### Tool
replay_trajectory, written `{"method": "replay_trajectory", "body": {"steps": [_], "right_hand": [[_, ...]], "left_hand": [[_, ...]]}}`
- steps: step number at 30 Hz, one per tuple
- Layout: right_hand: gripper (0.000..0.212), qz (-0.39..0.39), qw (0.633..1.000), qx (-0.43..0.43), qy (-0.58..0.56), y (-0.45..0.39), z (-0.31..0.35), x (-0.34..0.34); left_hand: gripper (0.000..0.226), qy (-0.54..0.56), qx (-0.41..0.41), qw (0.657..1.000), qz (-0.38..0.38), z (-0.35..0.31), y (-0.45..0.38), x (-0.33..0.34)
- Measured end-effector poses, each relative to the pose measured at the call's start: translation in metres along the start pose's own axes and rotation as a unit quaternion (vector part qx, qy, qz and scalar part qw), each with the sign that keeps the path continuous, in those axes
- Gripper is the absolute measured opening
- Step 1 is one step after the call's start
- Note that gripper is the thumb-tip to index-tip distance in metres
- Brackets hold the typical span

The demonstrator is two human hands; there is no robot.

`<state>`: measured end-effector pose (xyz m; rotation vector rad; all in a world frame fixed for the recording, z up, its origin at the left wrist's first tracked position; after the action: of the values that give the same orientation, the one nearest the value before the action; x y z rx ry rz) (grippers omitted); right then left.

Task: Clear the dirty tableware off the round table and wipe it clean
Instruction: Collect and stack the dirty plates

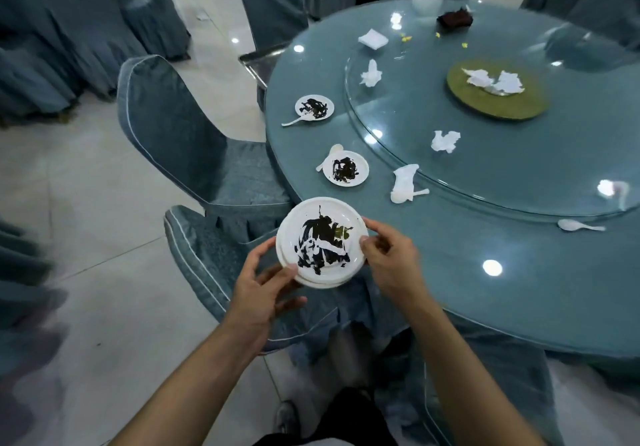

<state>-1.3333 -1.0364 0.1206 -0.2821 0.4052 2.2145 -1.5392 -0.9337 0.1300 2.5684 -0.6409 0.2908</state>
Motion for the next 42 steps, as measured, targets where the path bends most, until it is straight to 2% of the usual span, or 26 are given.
{"method": "replay_trajectory", "body": {"steps": [5, 8, 10, 13, 16, 19, 25, 30, 36, 39, 42], "right_hand": [[0.031, 0.010, 1.000, 0.003, 0.000, -0.006, 0.011, 0.022], [0.021, 0.006, 1.000, 0.000, 0.020, -0.024, 0.016, 0.029], [0.015, -0.014, 0.999, -0.002, 0.051, -0.044, 0.018, 0.029], [0.020, -0.031, 0.990, -0.006, 0.135, -0.086, 0.017, 0.029], [0.033, -0.024, 0.967, -0.001, 0.255, -0.132, 0.002, 0.031], [0.040, -0.036, 0.928, -0.044, 0.368, -0.175, -0.014, 0.036], [0.045, -0.009, 0.886, -0.022, 0.463, -0.241, -0.044, 0.051], [0.042, -0.013, 0.881, -0.004, 0.473, -0.284, -0.065, 0.059], [0.051, -0.024, 0.881, 0.092, 0.463, -0.321, -0.085, 0.062], [0.051, -0.029, 0.903, 0.111, 0.415, -0.329, -0.093, 0.064], [0.047, -0.054, 0.931, 0.182, 0.313, -0.328, -0.099, 0.059]], "left_hand": [[0.048, -0.004, -0.006, 1.000, -0.013, -0.009, -0.022, -0.014], [0.046, -0.005, -0.013, 1.000, -0.021, -0.014, -0.042, -0.018], [0.046, -0.010, -0.016, 1.000, -0.022, -0.017, -0.060, -0.017], [0.048, -0.022, -0.023, 0.999, -0.033, -0.019, -0.089, -0.017], [0.047, -0.038, -0.022, 0.998, -0.036, -0.024, -0.113, -0.016], [0.046, -0.047, -0.021, 0.998, -0.042, -0.028, -0.138, -0.013], [0.049, -0.041, -0.038, 0.996, -0.068, -0.023, -0.172, -0.013], [0.053, -0.046, -0.055, 0.995, -0.074, -0.020, -0.192, -0.017], [0.051, -0.059, -0.069, 0.993, -0.076, -0.020, -0.208, -0.025], [0.050, -0.062, -0.075, 0.992, -0.085, -0.019, -0.211, -0.029], [0.050, -0.063, -0.074, 0.992, -0.086, -0.020, -0.212, -0.032]]}}
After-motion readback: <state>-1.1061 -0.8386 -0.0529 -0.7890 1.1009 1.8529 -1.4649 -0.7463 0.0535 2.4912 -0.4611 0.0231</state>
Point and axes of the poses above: each hand's wrist, its own y-axis away from the middle knuckle, its own x-axis out of the palm, z = x × y, the point moved 6 cm from there along -y, towards the middle knuckle, and after that the axes turned 8 degrees about x, right-handed, at the moved point
